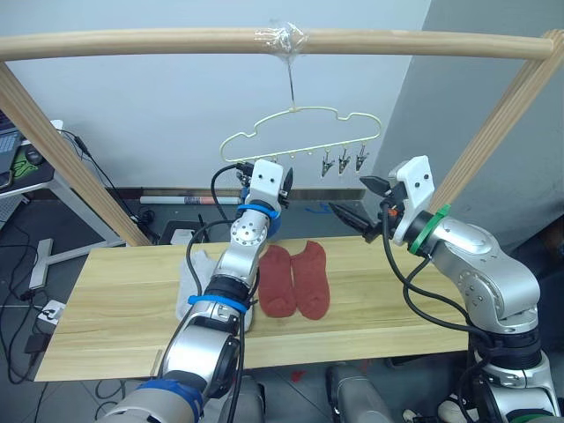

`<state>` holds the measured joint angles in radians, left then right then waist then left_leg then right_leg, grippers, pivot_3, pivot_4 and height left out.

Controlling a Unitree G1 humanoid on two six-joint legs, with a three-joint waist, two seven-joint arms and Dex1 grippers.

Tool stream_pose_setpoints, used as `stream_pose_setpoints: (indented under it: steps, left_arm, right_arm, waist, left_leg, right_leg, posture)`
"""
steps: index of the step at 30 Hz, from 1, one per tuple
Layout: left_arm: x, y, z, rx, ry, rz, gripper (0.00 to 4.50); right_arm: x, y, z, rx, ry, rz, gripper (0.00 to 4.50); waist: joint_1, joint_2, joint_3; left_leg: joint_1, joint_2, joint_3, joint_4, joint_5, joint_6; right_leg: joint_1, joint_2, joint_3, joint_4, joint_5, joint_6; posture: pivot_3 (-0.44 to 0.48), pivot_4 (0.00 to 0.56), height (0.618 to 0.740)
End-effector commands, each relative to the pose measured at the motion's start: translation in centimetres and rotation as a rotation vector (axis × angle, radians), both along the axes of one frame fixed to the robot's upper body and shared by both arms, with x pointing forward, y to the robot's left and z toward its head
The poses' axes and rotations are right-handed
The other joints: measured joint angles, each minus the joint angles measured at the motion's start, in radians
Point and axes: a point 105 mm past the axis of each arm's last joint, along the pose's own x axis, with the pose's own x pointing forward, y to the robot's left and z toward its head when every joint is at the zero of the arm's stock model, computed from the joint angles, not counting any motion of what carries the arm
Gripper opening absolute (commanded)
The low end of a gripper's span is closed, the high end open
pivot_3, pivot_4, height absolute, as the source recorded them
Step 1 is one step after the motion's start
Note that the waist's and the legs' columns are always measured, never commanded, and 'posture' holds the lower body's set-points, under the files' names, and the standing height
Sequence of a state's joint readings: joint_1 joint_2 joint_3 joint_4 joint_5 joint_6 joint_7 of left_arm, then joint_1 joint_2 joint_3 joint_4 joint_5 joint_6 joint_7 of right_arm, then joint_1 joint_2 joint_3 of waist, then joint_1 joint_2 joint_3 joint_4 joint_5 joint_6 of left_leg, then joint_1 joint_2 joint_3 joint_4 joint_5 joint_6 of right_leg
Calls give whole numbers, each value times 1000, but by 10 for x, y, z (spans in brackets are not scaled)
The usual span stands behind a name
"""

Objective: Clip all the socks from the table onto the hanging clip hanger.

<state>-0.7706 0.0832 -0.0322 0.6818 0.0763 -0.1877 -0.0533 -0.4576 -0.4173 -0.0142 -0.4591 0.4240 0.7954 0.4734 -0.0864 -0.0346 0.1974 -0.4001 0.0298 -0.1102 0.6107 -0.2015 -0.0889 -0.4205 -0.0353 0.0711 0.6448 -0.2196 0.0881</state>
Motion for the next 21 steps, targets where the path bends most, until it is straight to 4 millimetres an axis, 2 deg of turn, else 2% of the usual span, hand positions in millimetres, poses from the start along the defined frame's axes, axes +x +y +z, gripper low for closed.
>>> stream_pose_setpoints:
  steps: [1, 3, 6, 10, 12, 21]
  left_arm:
    - [-2, -2, 17, -10, -67, -8, 2373]
    - [-2, -2, 17, -10, -68, -8, 2373]
    - [-3, -3, 17, -14, -72, -14, 1880]
    - [-4, -4, 17, -19, -74, -26, 708]
    - [-3, -4, 18, -19, -74, -25, 310]
    - [-4, -1, 21, -13, -88, -25, 216]
  right_arm:
    - [-6, 4, 14, 5, -58, 22, 4500]
    - [-6, 4, 14, 6, -58, 22, 4500]
    - [-6, 5, 14, 7, -56, 25, 4500]
    - [-6, 6, 13, 11, -54, 22, 4500]
    - [-6, 6, 13, 12, -53, 22, 4500]
    - [-10, 15, 6, 10, -38, 56, 4500]
  waist:
    - [0, 0, 0]
    - [0, 0, 0]
    - [0, 0, 0]
    - [0, 0, 0]
    - [1, 0, 0]
    - [1, 0, 0]
  left_leg:
    - [0, 0, 0, 0, 0, 0]
    - [0, 0, 0, 0, 0, 0]
    - [0, 0, 0, 0, 0, 0]
    - [0, 0, 0, 0, 0, 0]
    - [0, 0, 0, 0, 0, 0]
    - [0, 0, 0, 0, 0, 0]
  right_leg:
    - [0, 0, 0, 0, 0, 0]
    - [0, 0, 0, 0, 0, 0]
    - [0, 0, 0, 0, 0, 0]
    - [0, 0, 0, 0, 0, 0]
    - [0, 0, 0, 0, 0, 0]
    - [0, 0, 0, 0, 0, 0]
  posture:
    - [-93, 126, 740]
    - [-93, 126, 740]
    - [-92, 127, 740]
    - [-91, 129, 740]
    - [-91, 129, 740]
    - [-85, 138, 740]
